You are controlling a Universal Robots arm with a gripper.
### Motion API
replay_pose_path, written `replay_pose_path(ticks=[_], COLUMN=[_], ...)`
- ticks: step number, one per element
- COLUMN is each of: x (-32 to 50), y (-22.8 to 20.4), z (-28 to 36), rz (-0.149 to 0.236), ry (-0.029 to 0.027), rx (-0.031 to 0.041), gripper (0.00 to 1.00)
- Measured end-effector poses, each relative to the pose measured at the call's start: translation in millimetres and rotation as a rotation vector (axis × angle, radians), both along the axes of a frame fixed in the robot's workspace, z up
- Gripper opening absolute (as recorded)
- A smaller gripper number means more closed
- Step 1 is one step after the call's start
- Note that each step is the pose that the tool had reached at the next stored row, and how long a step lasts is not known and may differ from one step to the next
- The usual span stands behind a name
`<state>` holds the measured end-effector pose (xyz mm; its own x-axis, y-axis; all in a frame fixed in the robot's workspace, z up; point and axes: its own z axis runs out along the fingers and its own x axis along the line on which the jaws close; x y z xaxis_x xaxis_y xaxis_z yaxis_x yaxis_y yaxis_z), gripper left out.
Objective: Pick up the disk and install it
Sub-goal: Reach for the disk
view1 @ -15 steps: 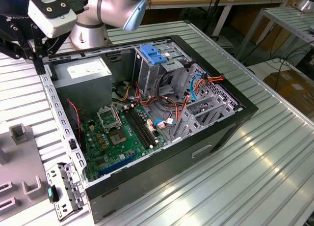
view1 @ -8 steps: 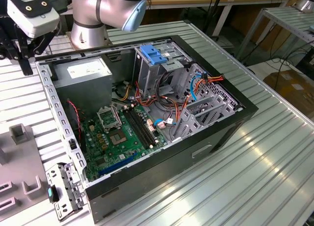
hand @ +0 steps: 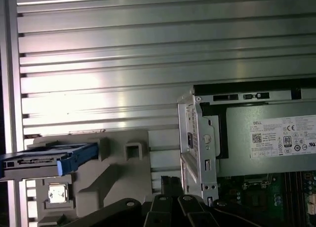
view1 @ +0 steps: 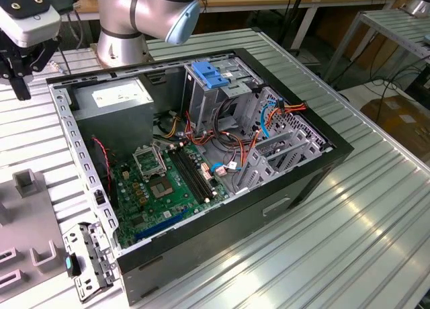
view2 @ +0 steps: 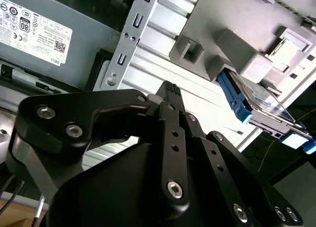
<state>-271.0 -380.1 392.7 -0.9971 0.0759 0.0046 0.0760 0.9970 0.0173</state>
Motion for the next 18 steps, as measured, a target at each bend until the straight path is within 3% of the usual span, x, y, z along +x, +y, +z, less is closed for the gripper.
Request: replay_pose_path(ticks=[3, 10, 18], x=[-7.4, -19.0, -38.3], y=[4.1, 10.0, 15.8], z=[-0.2, -0.4, -0.7], rz=[0.000, 0.000, 0.000], ry=[0.0005, 0.0014, 0.0035], rx=[0.0001, 0.0001, 0.0001], gripper=[0.11, 0.11, 0.11])
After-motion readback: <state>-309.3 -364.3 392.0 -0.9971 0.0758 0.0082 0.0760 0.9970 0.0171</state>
